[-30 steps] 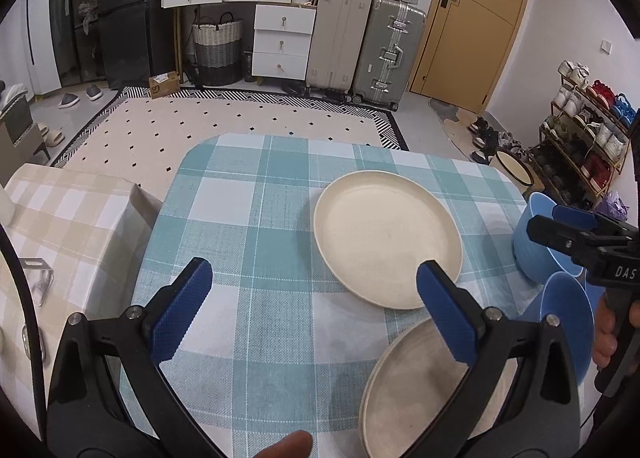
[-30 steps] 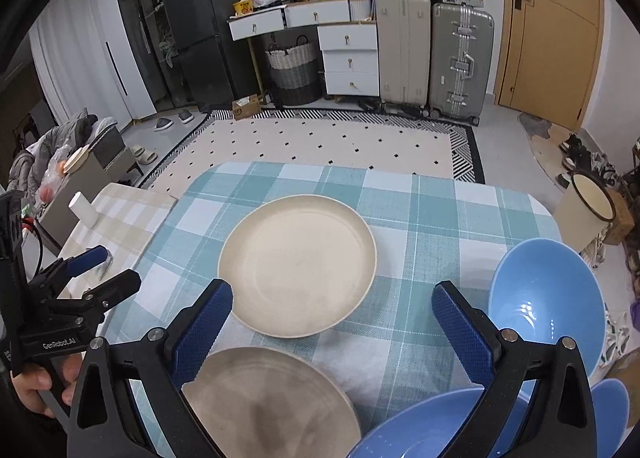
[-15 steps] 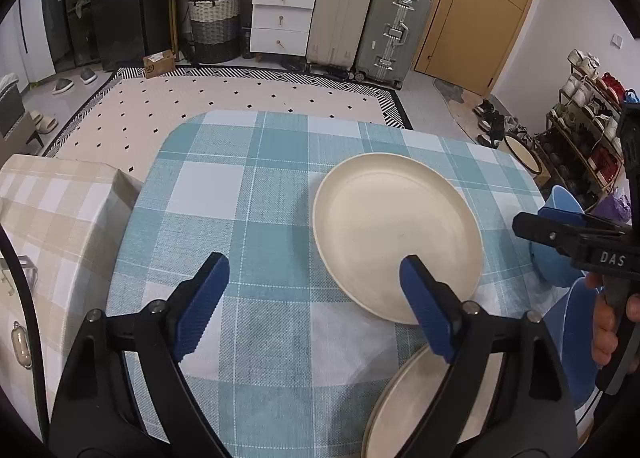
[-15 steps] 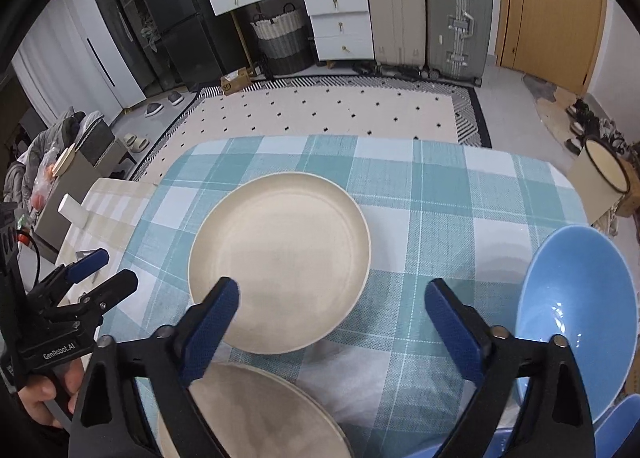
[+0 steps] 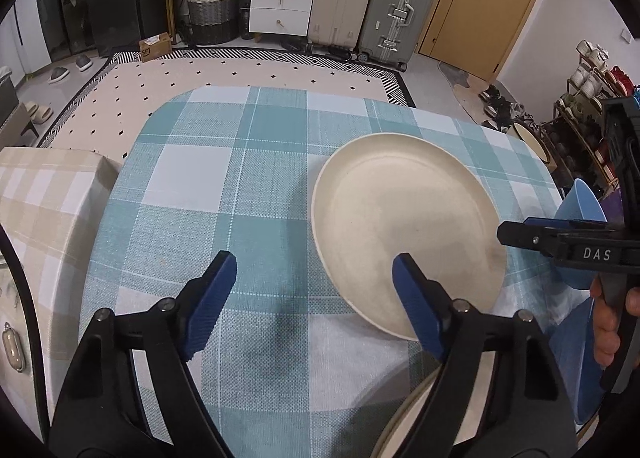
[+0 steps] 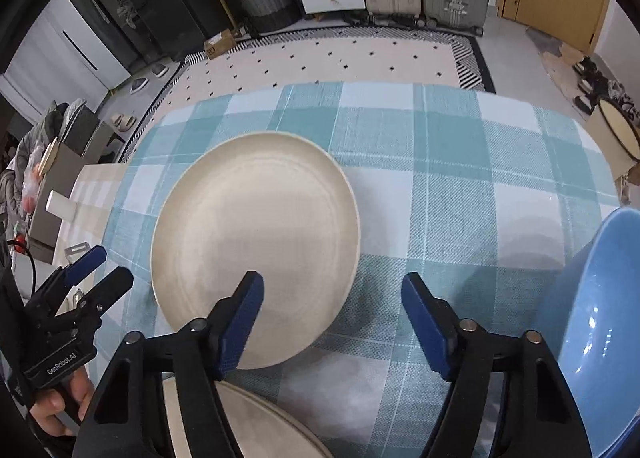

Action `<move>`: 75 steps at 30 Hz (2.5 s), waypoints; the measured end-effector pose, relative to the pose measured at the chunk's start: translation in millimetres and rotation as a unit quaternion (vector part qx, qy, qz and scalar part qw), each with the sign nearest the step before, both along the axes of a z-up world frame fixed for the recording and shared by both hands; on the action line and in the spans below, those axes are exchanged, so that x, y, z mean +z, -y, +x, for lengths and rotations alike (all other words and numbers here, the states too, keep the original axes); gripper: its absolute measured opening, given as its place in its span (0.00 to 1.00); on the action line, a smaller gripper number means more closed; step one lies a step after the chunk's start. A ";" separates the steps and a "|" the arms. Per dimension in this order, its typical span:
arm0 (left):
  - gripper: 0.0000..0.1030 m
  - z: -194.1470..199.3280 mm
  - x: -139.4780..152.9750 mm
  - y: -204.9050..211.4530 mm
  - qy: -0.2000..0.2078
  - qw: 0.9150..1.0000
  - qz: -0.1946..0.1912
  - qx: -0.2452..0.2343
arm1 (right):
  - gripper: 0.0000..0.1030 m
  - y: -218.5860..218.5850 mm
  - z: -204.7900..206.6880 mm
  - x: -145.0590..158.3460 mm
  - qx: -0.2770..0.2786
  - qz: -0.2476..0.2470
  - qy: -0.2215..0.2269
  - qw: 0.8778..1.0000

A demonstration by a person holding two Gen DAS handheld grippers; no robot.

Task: Organize plates and bowls
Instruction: 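Close the left gripper on the plate rim while the right gripper closes on it too, then lift the cream plate with both grippers and carry it over the plate stack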

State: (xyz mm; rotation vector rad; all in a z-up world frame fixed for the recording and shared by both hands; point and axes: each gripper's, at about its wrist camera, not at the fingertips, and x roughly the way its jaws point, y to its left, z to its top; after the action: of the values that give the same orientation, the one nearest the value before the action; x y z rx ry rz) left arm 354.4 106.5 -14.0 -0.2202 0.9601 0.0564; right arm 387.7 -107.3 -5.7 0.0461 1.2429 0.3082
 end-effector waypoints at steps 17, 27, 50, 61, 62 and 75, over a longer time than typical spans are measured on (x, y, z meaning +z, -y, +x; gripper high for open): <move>0.20 20.8 -37.2 -1.1 -0.029 0.999 -0.032 -0.012 | 0.28 -3.5 15.9 -25.0 -0.012 0.008 -0.043 0.999; 0.12 26.5 -41.9 7.1 -0.026 0.999 -0.016 -0.016 | 0.19 -4.6 13.9 -23.9 -0.008 -0.006 -0.032 0.999; 0.12 -10.4 10.0 10.1 0.022 1.000 0.008 -0.007 | 0.19 -10.9 -10.7 7.6 0.010 -0.001 0.014 1.000; 0.12 -41.4 40.2 14.2 0.043 0.999 0.013 -0.004 | 0.19 -9.5 -36.6 34.6 0.020 0.013 0.039 0.999; 0.12 -45.0 43.4 15.0 0.045 0.999 0.014 -0.004 | 0.19 -9.3 -39.7 37.5 0.022 0.013 0.042 0.999; 0.12 -83.8 81.0 22.1 0.072 0.997 0.013 -0.007 | 0.19 -5.1 -75.6 70.1 0.028 0.024 0.073 0.997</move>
State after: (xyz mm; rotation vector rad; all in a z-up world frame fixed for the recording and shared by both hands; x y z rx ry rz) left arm 270.5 84.4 67.0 -0.1922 0.8160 0.0397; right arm 312.2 -102.2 64.4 0.0294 1.0940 0.3837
